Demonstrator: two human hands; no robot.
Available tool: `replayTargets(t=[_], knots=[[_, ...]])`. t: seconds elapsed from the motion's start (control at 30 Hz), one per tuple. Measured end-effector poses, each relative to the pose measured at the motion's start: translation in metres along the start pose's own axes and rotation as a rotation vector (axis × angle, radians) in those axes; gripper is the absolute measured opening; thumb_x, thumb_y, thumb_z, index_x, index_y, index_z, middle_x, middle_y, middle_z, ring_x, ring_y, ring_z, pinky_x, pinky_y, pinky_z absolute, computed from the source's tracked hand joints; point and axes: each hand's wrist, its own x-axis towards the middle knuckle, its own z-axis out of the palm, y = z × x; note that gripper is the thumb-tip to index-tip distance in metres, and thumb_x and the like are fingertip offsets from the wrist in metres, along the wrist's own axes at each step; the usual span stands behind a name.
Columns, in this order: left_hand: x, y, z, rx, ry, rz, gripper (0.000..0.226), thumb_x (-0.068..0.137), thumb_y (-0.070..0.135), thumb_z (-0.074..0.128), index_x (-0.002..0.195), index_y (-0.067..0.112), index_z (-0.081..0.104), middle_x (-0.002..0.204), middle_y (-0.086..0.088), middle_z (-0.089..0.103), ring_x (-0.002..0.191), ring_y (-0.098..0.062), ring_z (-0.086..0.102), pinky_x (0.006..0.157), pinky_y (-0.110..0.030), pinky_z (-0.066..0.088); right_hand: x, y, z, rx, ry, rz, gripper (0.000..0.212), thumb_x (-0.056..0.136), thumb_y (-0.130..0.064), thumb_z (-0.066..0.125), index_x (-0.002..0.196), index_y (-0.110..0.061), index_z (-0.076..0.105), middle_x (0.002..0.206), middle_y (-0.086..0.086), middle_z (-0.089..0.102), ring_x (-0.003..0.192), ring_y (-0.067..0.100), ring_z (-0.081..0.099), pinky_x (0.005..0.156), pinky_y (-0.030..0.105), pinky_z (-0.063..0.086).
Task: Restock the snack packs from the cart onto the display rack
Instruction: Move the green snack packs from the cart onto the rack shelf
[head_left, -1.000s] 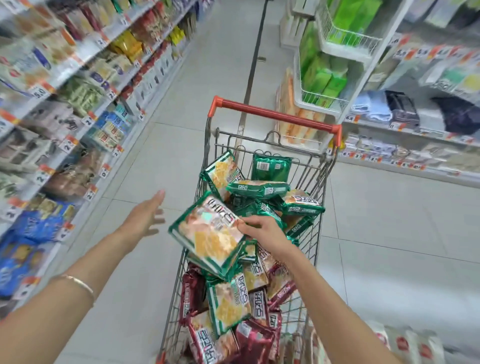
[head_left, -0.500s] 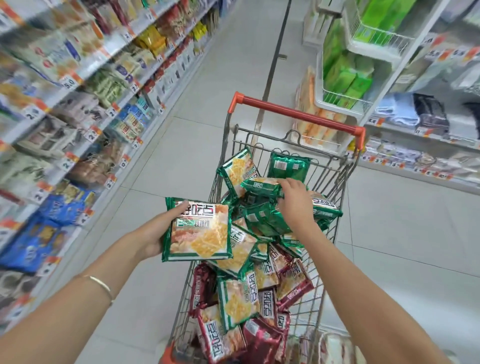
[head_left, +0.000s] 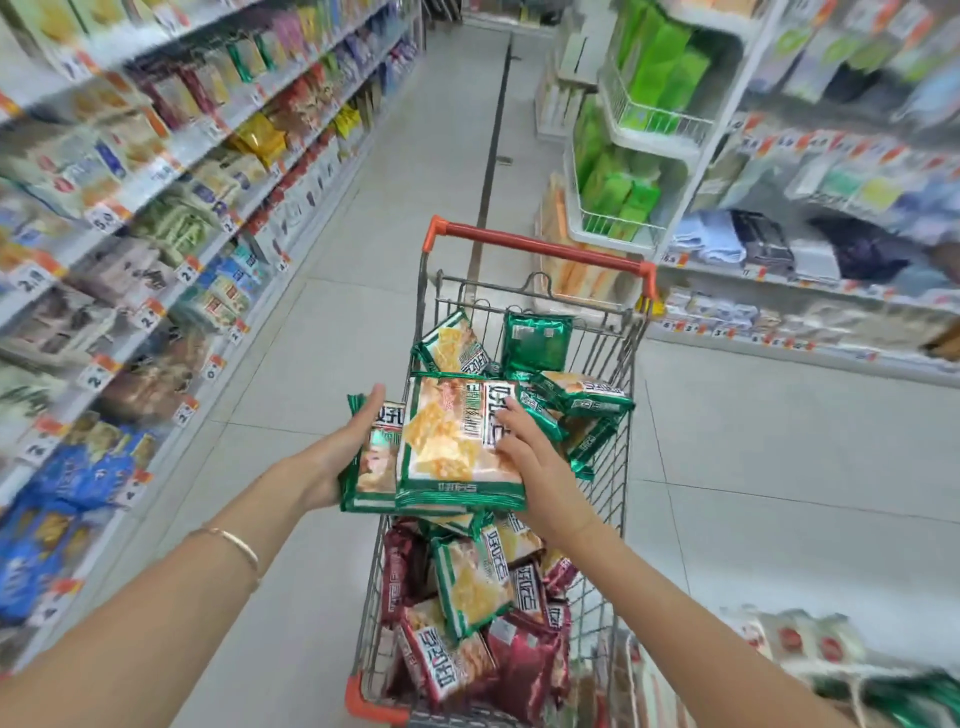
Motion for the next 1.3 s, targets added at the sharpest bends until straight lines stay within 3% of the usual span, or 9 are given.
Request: replayTargets(t=[0.17,0.37,0.5,0.67,0.77,0.87,0.93,1.1,1.3], knots=[[-0.030,-0.016,0.004,0.049,-0.104,-0.014,0.077,0.064,0.087,0.045,0.062,0.014,0.071,0.081,-0.011,0.074,0.068,-0.026,0.072,0.067,-0.034,0.059,-0.027,-0.050,-0.034,0.004,-0.097,-0.144,0.072,0.069,-0.008,0.084,0.125,-0.016,0.039,0.163,0.006,0.017,0.128,0.047,0.051,0.066,0.048,0.059],[-0.081,-0.049,-0.018,0.214,-0.300,-0.081,0.100,0.002,0.044,0.100,0.089,0.007,0.066,0.089,-0.016,0.075,0.074,-0.030,0.073,0.083,-0.041,0.053,-0.064,-0.118,-0.048,-0.158,-0.093,-0.342,0.097,0.069,-0.007,0.052,0.153,-0.034,0.014,0.165,0.001,0.013,0.152,0.032,0.021,0.111,0.038,0.040],[-0.109,-0.085,-0.018,0.201,-0.395,-0.054,0.097,0.008,0.047,0.098,0.092,0.009,0.070,0.094,-0.015,0.075,0.077,-0.029,0.073,0.078,-0.036,0.058,-0.107,-0.165,-0.041,-0.061,0.037,0.379,0.106,0.077,0.006,0.064,0.157,-0.037,0.009,0.164,-0.002,0.021,0.142,0.023,0.039,0.107,0.044,0.045],[-0.149,-0.127,0.023,0.091,-0.425,0.055,0.050,0.057,0.056,0.080,0.089,0.018,0.076,0.095,-0.011,0.077,0.077,-0.025,0.074,0.079,-0.034,0.056,-0.150,-0.226,-0.049,0.920,0.210,1.205,0.097,0.080,-0.077,0.053,0.158,-0.029,0.019,0.158,-0.002,0.031,0.142,0.020,0.033,0.118,0.053,0.026],[-0.173,-0.147,0.067,0.197,-0.513,0.004,0.029,0.084,0.036,0.062,0.098,0.011,0.067,0.093,-0.013,0.075,0.076,-0.026,0.073,0.081,-0.037,0.053,-0.192,-0.239,-0.048,1.013,0.182,1.261,0.099,0.066,-0.082,0.069,0.149,-0.034,0.042,0.161,-0.006,0.031,0.143,0.027,0.037,0.115,0.064,0.028],[-0.203,-0.162,0.117,0.397,-0.716,-0.039,0.028,0.074,0.017,0.071,0.099,0.008,0.063,0.094,-0.012,0.069,0.081,-0.026,0.067,0.083,-0.037,0.054,-0.243,-0.268,-0.079,0.945,0.335,1.261,0.068,0.078,-0.070,0.070,0.133,-0.033,0.052,0.137,-0.016,0.057,0.125,0.012,0.055,0.111,0.038,0.038],[-0.222,-0.171,0.156,0.504,-0.789,-0.021,0.034,0.065,0.010,0.075,0.095,0.007,0.059,0.076,-0.005,0.068,0.068,-0.022,0.065,0.074,-0.033,0.057,-0.281,-0.284,-0.105,0.873,0.426,1.344,0.088,0.070,-0.075,0.073,0.142,-0.033,0.045,0.141,-0.012,0.057,0.129,0.013,0.054,0.115,0.041,0.034],[-0.277,-0.218,0.271,0.729,-0.993,0.078,0.109,0.033,0.037,0.100,0.128,0.005,0.058,0.128,-0.015,0.066,0.115,-0.031,0.060,0.109,-0.050,0.042,-0.409,-0.310,-0.168,0.883,0.755,1.444,0.120,0.052,-0.079,0.082,0.152,-0.036,0.033,0.151,-0.001,0.049,0.134,0.026,0.052,0.114,0.054,0.038],[-0.363,-0.300,0.395,1.112,-1.196,0.232,0.122,0.053,0.070,0.086,0.151,0.015,0.038,0.155,-0.009,0.041,0.140,-0.024,0.042,0.119,-0.042,0.029,-0.539,-0.395,-0.238,0.727,1.072,1.475,0.090,0.059,-0.065,0.085,0.132,-0.018,0.061,0.121,0.000,0.072,0.111,0.019,0.068,0.104,0.040,0.048]])
